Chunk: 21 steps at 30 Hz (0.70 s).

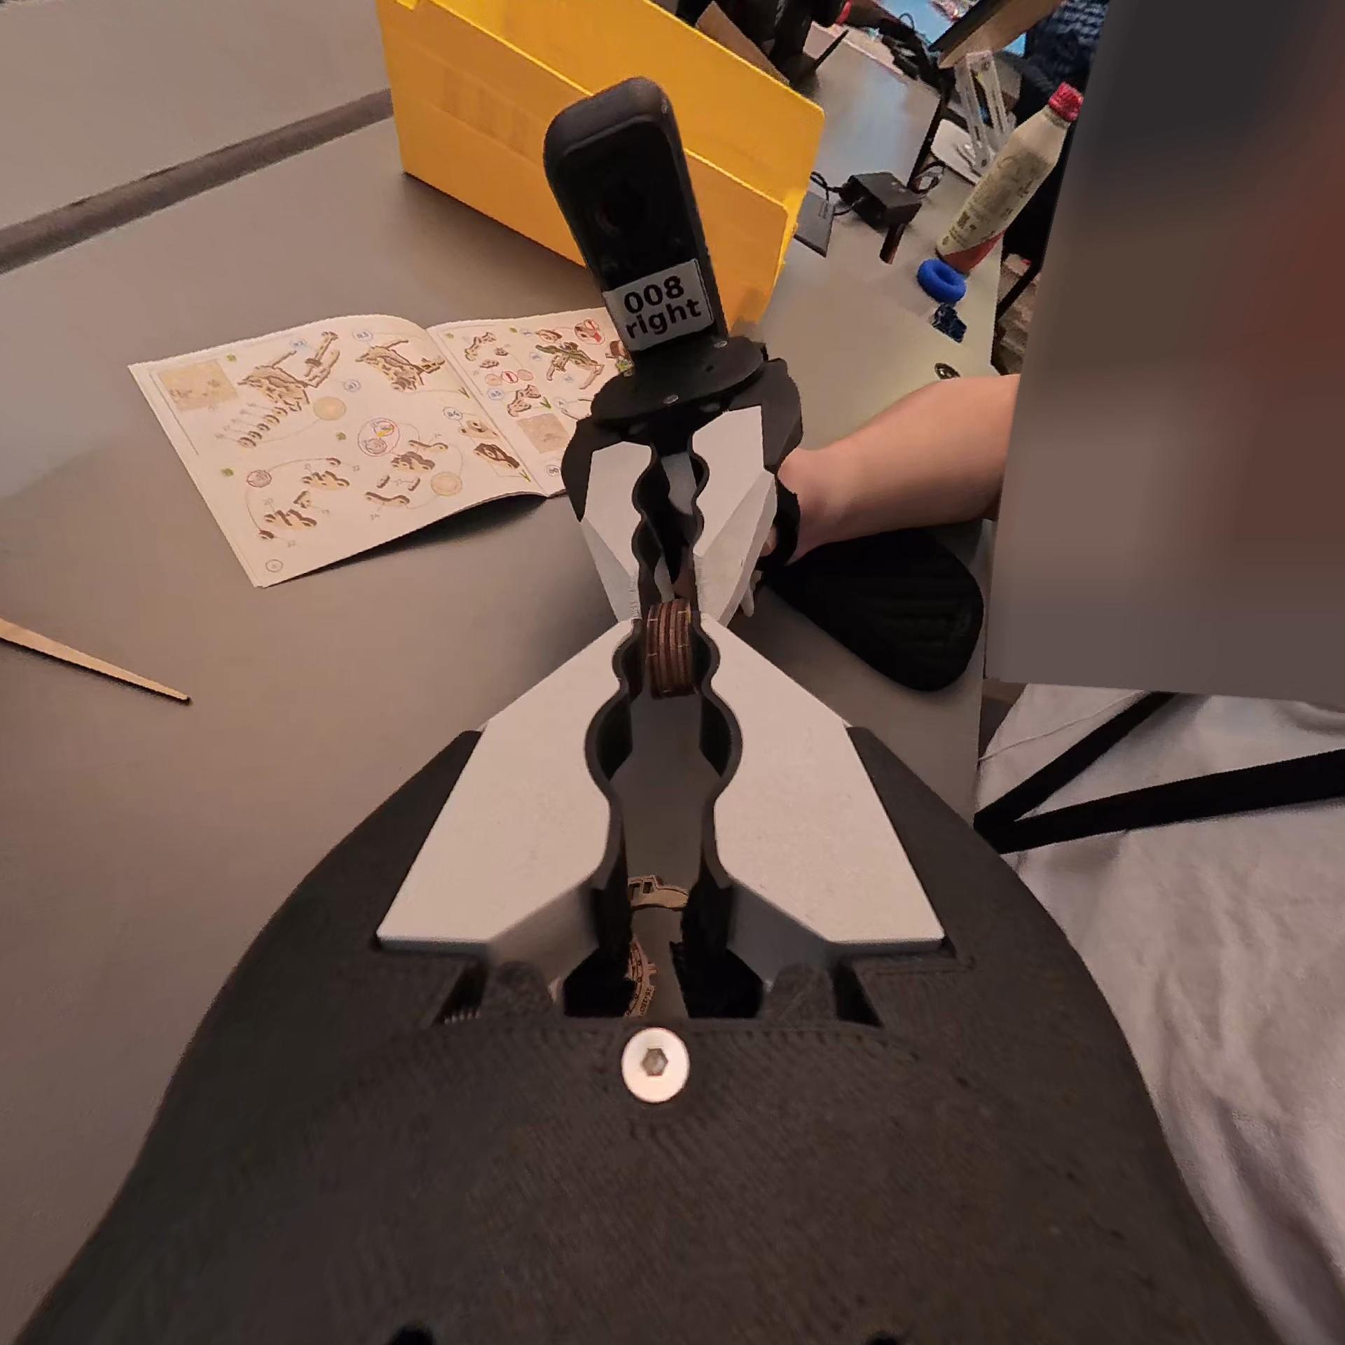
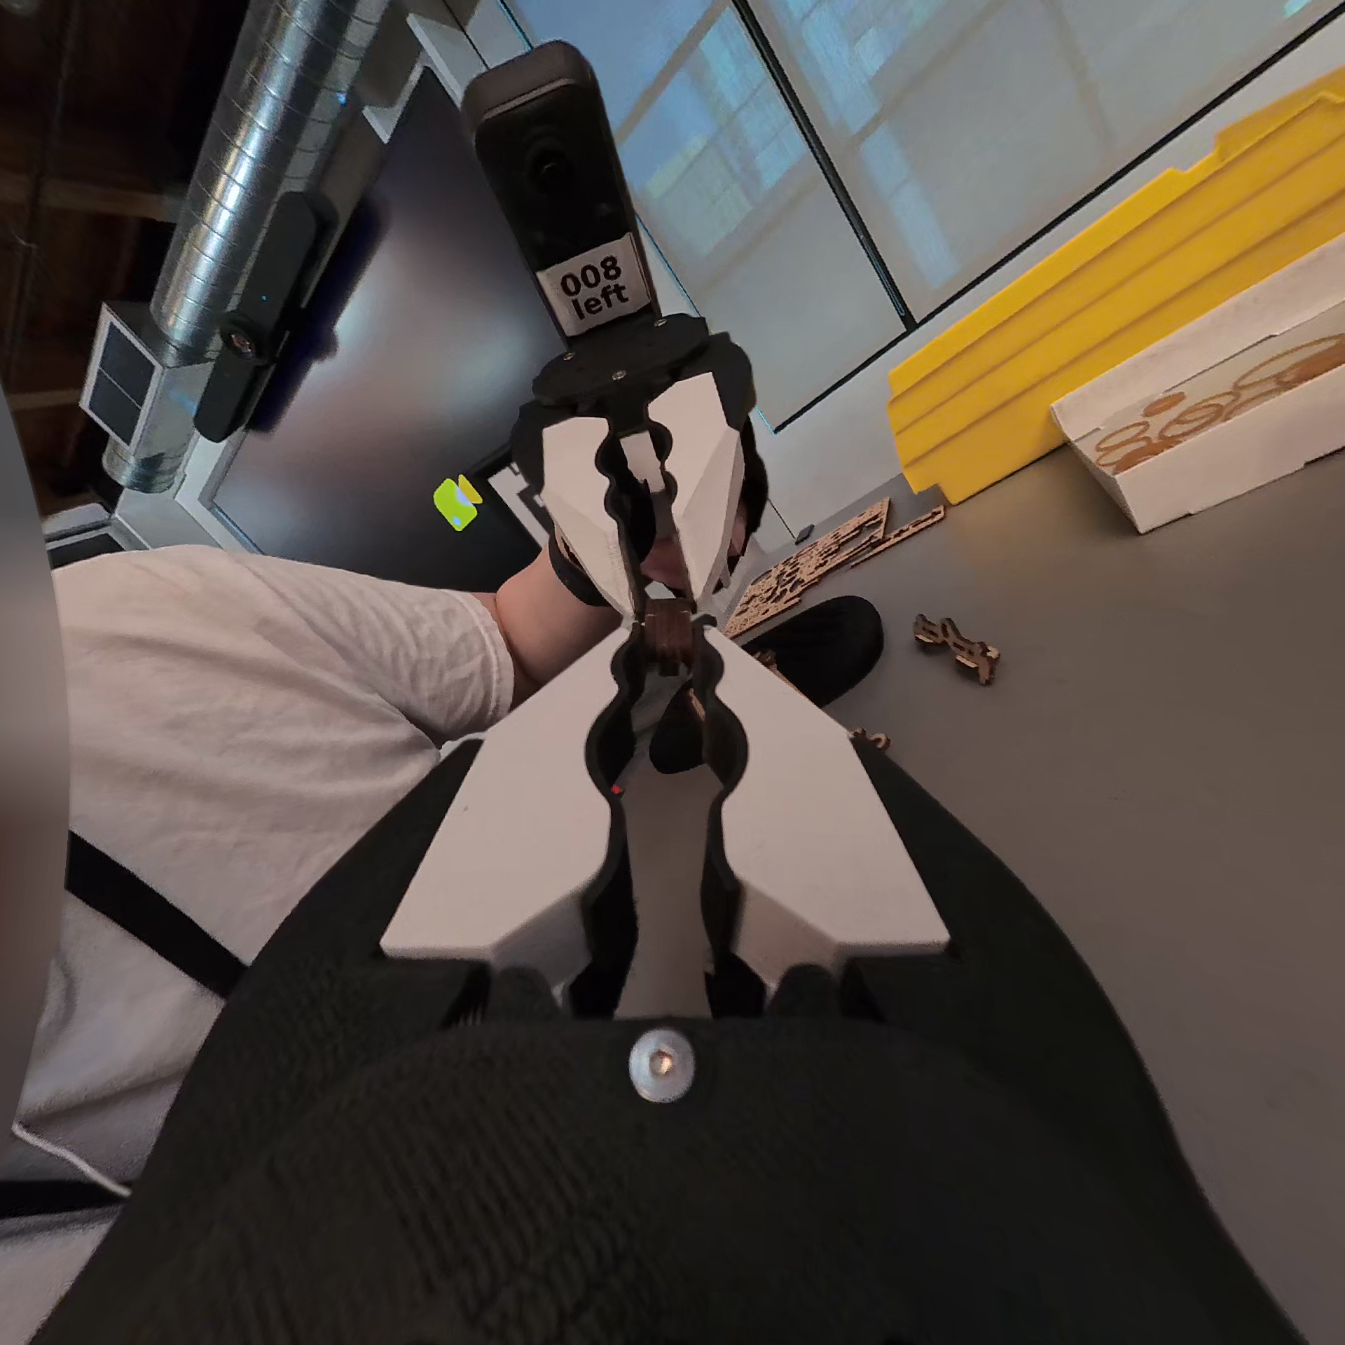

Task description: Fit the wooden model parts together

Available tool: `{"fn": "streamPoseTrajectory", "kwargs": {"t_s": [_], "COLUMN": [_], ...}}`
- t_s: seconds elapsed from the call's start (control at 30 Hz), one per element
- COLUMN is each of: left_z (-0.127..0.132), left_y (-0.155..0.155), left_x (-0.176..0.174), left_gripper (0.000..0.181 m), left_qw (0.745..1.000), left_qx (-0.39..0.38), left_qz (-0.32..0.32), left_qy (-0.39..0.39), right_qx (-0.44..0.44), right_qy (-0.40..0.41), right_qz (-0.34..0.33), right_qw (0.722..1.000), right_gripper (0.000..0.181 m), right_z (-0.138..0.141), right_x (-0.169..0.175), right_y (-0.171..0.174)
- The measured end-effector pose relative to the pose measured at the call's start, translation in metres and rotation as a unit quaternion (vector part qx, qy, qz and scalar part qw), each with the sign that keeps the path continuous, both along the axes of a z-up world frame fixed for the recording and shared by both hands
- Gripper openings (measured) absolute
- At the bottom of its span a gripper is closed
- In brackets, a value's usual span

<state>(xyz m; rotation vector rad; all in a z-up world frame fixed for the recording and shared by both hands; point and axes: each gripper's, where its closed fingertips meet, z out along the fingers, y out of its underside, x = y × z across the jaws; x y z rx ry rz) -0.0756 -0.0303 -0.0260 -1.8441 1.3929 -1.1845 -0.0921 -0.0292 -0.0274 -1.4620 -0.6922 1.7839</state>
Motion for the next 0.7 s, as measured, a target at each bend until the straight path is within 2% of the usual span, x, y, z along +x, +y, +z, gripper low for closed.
{"fn": "streamPoseTrajectory", "kwargs": {"t_s": [0.4, 0.7], "left_z": [-0.005, -0.007], "left_y": [0.006, 0.014], "left_x": [0.001, 0.006], "left_gripper": [0.009, 0.010], "left_qw": [1.000, 0.999], "left_qx": [-0.001, -0.034], "left_qz": [-0.018, -0.038], "left_qy": [0.007, -0.012], "right_qx": [0.004, 0.004], "right_qy": [-0.003, -0.002], "right_qz": [-0.008, -0.028], "right_qw": [1.000, 1.000], "right_gripper": [0.010, 0.010], "right_z": [-0.005, -0.007], "right_x": [0.002, 0.009], "right_y": [0.007, 0.015]}}
